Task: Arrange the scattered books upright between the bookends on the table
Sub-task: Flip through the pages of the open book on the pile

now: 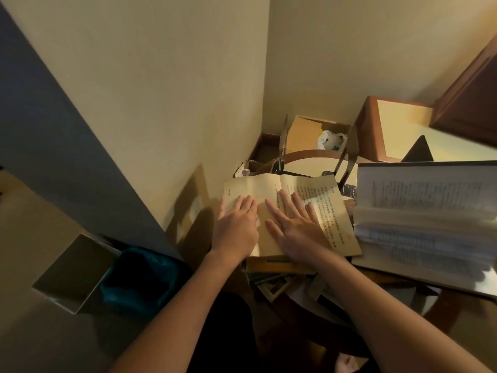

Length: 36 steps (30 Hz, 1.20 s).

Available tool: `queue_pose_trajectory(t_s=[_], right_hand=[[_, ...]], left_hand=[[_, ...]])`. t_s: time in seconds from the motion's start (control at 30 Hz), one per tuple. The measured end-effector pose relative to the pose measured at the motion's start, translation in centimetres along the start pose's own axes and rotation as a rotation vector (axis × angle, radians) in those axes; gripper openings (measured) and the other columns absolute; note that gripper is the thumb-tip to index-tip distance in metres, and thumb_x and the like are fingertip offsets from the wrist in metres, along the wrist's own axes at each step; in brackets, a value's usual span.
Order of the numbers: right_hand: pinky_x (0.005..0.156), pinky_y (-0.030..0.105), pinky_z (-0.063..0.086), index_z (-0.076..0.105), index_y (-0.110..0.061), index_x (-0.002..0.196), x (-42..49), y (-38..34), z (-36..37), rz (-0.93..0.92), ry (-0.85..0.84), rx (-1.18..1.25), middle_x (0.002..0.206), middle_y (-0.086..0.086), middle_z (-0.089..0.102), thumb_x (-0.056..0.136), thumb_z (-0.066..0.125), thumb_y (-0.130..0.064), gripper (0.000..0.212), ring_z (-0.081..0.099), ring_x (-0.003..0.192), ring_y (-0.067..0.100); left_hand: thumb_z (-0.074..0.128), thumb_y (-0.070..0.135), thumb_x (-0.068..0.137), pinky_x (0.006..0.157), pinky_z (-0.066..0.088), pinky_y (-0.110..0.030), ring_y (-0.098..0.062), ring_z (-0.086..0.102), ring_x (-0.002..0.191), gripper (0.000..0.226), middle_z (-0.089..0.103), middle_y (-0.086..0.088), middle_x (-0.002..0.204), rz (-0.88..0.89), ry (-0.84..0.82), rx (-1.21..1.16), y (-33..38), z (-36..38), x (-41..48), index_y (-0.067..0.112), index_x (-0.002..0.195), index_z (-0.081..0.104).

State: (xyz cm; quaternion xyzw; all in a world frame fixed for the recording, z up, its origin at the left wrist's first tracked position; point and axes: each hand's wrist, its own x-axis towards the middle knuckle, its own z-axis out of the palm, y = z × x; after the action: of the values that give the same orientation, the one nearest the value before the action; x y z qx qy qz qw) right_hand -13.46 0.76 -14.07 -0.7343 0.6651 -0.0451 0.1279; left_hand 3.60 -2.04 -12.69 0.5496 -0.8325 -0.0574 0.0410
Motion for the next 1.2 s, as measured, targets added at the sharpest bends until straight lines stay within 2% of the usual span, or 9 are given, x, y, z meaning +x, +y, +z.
queue_pose_trajectory(t_s=[0.17, 0.27, 0.43, 0.6, 0.83, 1.0, 1.2], right_hand=[[0.122, 0.049, -0.014, -0.008, -0.051, 0.154, -0.1, 0.1, -0.2, -0.003, -0.019, 0.016, 0.164, -0.009, -0.024, 0.098, 0.003, -0.07, 0.06, -0.028, 0.149, 0.022], [0.122, 0.051, -0.013, -0.009, -0.053, 0.153, 0.0, 0.1, -0.1, 0.0, -0.022, 0.016, 0.165, -0.009, -0.023, 0.097, 0.002, -0.071, 0.06, -0.027, 0.149, 0.022], [0.12, 0.046, -0.017, -0.008, -0.053, 0.154, 0.0, 0.1, 0.0, 0.001, -0.008, 0.021, 0.165, -0.009, -0.023, 0.098, 0.004, -0.07, 0.059, -0.026, 0.15, 0.021], [0.12, 0.048, -0.016, -0.005, -0.052, 0.155, -0.1, 0.2, 0.1, -0.012, 0.018, 0.014, 0.166, -0.007, -0.02, 0.099, 0.007, -0.069, 0.06, -0.022, 0.152, 0.023], [0.122, 0.05, -0.012, -0.006, -0.049, 0.156, -0.5, -0.2, -0.4, -0.008, 0.012, -0.011, 0.166, -0.005, -0.02, 0.1, 0.004, -0.066, 0.059, -0.023, 0.151, 0.024], [0.122, 0.05, -0.014, -0.008, -0.051, 0.155, -0.3, -0.1, -0.2, -0.002, -0.006, -0.005, 0.165, -0.007, -0.022, 0.099, 0.003, -0.067, 0.059, -0.026, 0.15, 0.024], [0.121, 0.049, -0.015, -0.007, -0.051, 0.155, -0.1, -0.1, 0.0, 0.008, 0.003, 0.007, 0.165, -0.008, -0.022, 0.1, 0.006, -0.067, 0.059, -0.025, 0.151, 0.023]], left_hand=[[0.04, 0.025, 0.105, 0.126, 0.007, -0.05, -0.019, 0.016, 0.154, 0.059, 0.022, -0.002, 0.167, -0.061, -0.033, -0.017, -0.1, 0.0, 4.9, 0.017, 0.16, 0.02], [0.039, 0.024, 0.106, 0.127, 0.008, -0.048, -0.02, 0.015, 0.155, 0.058, 0.021, -0.004, 0.167, -0.102, -0.02, -0.072, 0.3, 0.0, 5.1, 0.015, 0.16, 0.02], [0.028, 0.028, 0.107, 0.126, 0.012, -0.046, -0.017, 0.02, 0.154, 0.053, 0.028, -0.003, 0.164, -0.106, 0.032, -0.077, 1.9, 0.1, -0.7, 0.015, 0.158, 0.026], [0.028, 0.024, 0.105, 0.126, 0.012, -0.045, -0.013, 0.022, 0.153, 0.053, 0.03, 0.001, 0.163, -0.149, 0.014, -0.099, 3.5, -0.8, -4.8, 0.017, 0.158, 0.027], [0.034, 0.027, 0.105, 0.126, 0.01, -0.048, -0.017, 0.017, 0.154, 0.056, 0.025, -0.003, 0.166, -0.164, -0.045, -0.044, 2.4, -0.8, 1.3, 0.016, 0.159, 0.023], [0.037, 0.022, 0.105, 0.126, 0.004, -0.049, -0.019, 0.012, 0.155, 0.06, 0.017, -0.005, 0.168, -0.141, -0.06, -0.029, 0.9, -0.5, 4.2, 0.014, 0.16, 0.015], [0.026, 0.028, 0.108, 0.126, 0.013, -0.048, -0.017, 0.017, 0.154, 0.052, 0.025, -0.004, 0.165, -0.123, 0.034, -0.094, 2.0, 0.3, -2.2, 0.014, 0.159, 0.022]])
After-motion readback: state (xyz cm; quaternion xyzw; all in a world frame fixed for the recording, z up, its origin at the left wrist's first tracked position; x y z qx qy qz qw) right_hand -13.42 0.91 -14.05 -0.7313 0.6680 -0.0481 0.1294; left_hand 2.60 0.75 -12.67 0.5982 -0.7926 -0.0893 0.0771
